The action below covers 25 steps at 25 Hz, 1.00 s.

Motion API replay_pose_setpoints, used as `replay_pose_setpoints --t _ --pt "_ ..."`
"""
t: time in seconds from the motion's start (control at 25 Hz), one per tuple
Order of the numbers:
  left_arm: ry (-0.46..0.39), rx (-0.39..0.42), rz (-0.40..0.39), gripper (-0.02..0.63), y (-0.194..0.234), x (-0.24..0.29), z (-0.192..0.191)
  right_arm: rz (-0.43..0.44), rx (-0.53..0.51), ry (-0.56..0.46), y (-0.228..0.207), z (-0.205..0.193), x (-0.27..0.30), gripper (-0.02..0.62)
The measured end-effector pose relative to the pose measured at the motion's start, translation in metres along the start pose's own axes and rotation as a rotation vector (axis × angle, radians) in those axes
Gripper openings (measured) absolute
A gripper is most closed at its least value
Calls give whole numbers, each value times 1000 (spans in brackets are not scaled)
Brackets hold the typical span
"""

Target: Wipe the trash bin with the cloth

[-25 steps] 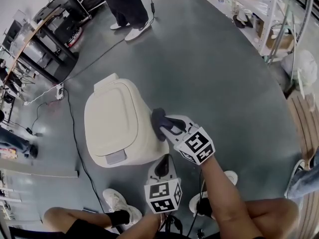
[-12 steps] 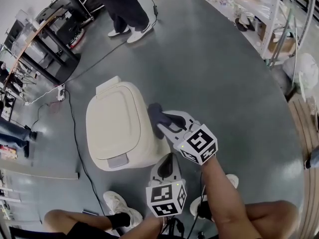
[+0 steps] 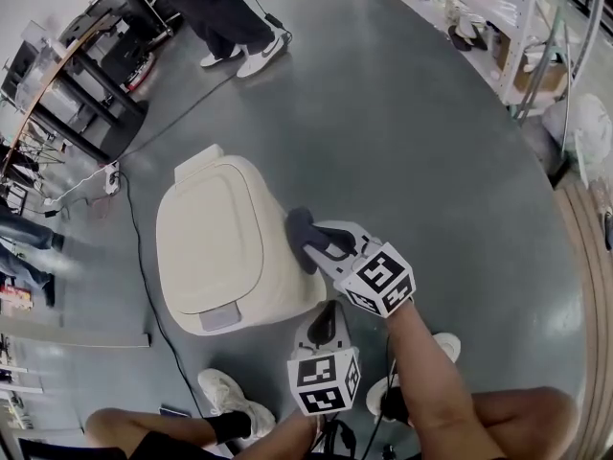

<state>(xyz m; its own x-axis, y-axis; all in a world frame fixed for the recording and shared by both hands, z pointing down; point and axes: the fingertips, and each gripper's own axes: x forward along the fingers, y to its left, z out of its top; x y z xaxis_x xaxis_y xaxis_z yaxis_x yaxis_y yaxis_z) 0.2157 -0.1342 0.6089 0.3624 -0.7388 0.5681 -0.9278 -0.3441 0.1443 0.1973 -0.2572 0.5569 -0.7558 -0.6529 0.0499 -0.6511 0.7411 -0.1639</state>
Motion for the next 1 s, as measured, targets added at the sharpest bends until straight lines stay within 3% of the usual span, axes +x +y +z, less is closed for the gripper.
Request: replay_pose_setpoints --t 0.24,0.76,1.0 --pt "67 -33 8 -3 11 9 -31 -8 67 40 -6 -32 4 98" --pt "178 2 -17 -3 15 33 -85 -55 163 173 -11 -118 2 98" --pt "225 -9 -22 -3 17 38 -107 -79 262 224 -15 -154 5 98"
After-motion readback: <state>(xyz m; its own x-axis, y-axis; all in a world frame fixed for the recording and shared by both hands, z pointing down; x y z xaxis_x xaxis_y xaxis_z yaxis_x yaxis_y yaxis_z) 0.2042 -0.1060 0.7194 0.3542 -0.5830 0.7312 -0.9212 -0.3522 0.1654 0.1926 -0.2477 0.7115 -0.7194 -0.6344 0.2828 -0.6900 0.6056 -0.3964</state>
